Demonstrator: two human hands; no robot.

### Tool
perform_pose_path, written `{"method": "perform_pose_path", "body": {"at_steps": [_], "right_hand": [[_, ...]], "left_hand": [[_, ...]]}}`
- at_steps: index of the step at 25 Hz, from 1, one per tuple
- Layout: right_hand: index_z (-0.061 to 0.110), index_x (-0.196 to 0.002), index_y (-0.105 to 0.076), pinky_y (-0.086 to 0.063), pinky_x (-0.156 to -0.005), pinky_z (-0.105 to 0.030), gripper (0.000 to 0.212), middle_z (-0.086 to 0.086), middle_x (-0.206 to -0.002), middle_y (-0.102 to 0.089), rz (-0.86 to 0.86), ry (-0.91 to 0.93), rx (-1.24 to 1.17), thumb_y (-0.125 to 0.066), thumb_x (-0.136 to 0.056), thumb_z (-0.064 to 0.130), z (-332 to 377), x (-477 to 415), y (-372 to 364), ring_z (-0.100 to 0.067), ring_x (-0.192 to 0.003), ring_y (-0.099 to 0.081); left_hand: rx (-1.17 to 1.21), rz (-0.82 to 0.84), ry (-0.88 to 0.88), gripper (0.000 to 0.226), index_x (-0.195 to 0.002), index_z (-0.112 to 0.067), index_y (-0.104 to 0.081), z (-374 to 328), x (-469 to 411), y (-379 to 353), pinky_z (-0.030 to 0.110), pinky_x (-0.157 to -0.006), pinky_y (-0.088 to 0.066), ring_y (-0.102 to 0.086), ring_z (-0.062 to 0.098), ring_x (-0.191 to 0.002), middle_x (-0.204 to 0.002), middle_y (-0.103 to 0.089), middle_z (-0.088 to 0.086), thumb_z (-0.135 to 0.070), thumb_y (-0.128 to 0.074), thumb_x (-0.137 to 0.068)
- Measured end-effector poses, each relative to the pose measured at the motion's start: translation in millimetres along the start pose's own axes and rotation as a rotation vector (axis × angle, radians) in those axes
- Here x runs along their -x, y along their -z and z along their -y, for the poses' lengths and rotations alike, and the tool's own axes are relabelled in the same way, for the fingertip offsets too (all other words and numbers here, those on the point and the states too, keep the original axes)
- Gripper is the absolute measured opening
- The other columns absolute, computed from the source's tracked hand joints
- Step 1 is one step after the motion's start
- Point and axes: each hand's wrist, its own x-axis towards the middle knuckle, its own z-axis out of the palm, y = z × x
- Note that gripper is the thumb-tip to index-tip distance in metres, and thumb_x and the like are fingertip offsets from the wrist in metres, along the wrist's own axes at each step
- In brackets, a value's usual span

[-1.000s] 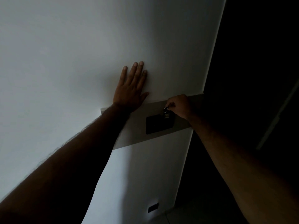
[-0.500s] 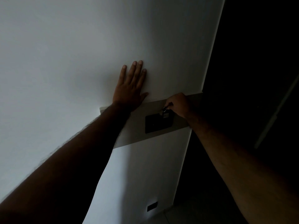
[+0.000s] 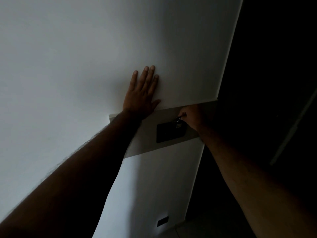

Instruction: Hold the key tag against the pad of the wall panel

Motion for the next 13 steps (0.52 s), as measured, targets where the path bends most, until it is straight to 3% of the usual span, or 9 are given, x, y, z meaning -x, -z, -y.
{"method": "perform_pose_path", "body": {"at_steps": [2,6,13], "right_hand": [[0.004,-0.076,-0.074,-0.050,-0.074,-0.031,0.010,-0.017,-0.083,-0.075,-0.010,-0.006,-0.002,-0.074,-0.068,-0.001,2.5,-1.2,1.7,-0.030,-0.080,-0.068],[0.004,-0.075,-0.074,-0.046,-0.071,-0.028,0.009,-0.018,-0.080,-0.074,-0.003,-0.019,-0.029,-0.074,-0.067,-0.001,0.0,-0.1,2.7,-0.029,-0.078,-0.068],[0.000,-0.077,-0.073,-0.051,-0.073,-0.035,0.008,-0.022,-0.083,-0.073,-0.027,-0.076,-0.069,-0.072,-0.069,-0.005,4.7,4.5,0.1,-0.032,-0.079,-0.067]], "left_hand": [[0.004,0.003,-0.003,0.088,-0.164,-0.006,-0.015,-1.2,-1.0,0.4,0.062,-0.128,-0.016,-0.010,0.038,-0.161,-0.173,-0.009,0.021,-0.061,-0.038,-0.099],[0.005,0.001,-0.010,0.088,-0.164,-0.005,-0.017,-0.3,-1.8,1.5,0.062,-0.128,-0.016,-0.011,0.039,-0.161,-0.173,-0.010,0.022,-0.060,-0.038,-0.099],[-0.010,0.020,-0.012,0.090,-0.164,-0.006,-0.017,0.7,-1.5,5.1,0.061,-0.129,-0.015,-0.011,0.038,-0.161,-0.173,-0.009,0.020,-0.062,-0.040,-0.098]]}}
